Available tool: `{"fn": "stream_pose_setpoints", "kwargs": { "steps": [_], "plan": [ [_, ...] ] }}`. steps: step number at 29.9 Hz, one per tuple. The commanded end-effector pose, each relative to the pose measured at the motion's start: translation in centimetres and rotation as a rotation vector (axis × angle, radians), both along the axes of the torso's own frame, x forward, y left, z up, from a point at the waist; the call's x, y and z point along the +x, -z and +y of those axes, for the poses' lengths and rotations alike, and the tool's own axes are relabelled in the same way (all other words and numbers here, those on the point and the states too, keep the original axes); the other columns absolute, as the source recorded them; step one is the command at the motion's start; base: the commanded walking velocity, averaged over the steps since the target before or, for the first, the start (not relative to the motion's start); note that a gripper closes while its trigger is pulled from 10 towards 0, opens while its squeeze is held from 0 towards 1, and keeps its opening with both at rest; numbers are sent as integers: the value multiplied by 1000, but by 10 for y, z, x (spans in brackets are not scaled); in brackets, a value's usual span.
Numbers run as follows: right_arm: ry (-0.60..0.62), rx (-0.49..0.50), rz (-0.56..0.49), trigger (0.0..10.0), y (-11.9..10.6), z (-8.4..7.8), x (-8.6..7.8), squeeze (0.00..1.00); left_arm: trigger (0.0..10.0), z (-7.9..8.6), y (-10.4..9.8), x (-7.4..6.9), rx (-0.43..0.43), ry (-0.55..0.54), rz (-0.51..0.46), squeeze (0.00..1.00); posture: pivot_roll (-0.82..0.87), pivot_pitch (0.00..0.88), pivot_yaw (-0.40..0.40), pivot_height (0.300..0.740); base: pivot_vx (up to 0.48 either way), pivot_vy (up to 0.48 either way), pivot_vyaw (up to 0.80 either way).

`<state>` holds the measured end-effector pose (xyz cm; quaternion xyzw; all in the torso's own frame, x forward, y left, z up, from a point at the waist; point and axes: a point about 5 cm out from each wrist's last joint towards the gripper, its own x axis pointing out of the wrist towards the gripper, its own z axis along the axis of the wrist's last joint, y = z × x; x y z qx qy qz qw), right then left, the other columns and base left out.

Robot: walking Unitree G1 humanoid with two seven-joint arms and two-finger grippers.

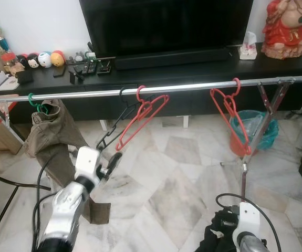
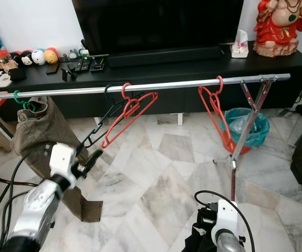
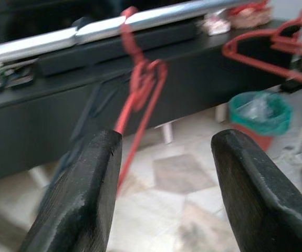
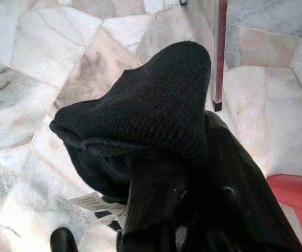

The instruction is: Hang hanger

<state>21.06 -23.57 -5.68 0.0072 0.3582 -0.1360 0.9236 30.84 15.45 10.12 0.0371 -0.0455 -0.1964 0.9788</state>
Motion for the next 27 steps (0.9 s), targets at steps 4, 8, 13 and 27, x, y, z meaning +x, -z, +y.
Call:
{"fn": "stream_pose_setpoints", "kwargs": {
  "steps": [4, 8, 13, 27],
  "plan": [
    [-9, 4, -20, 10000, -2, 5, 5, 0, 10000, -4, 7, 10, -2, -37, 74, 0, -31, 0, 117, 740, 0, 0, 0],
    [-4, 6, -21, 10000, -2, 5, 4, 0, 10000, -5, 7, 16, -24, -64, 96, 0, -32, 0, 115, 740, 0, 0, 0],
    [-1, 10, -26, 10000, -2, 4, 4, 0, 10000, -6, 6, 20, -24, -78, 91, 0, -43, 0, 86, 740, 0, 0, 0],
    [-28, -33, -33, 10000, -10, -13, 8, 0, 10000, 0, 12, 20, -51, -150, 96, 0, -52, 0, 25, 740, 0, 102, 0]
  ]
}}
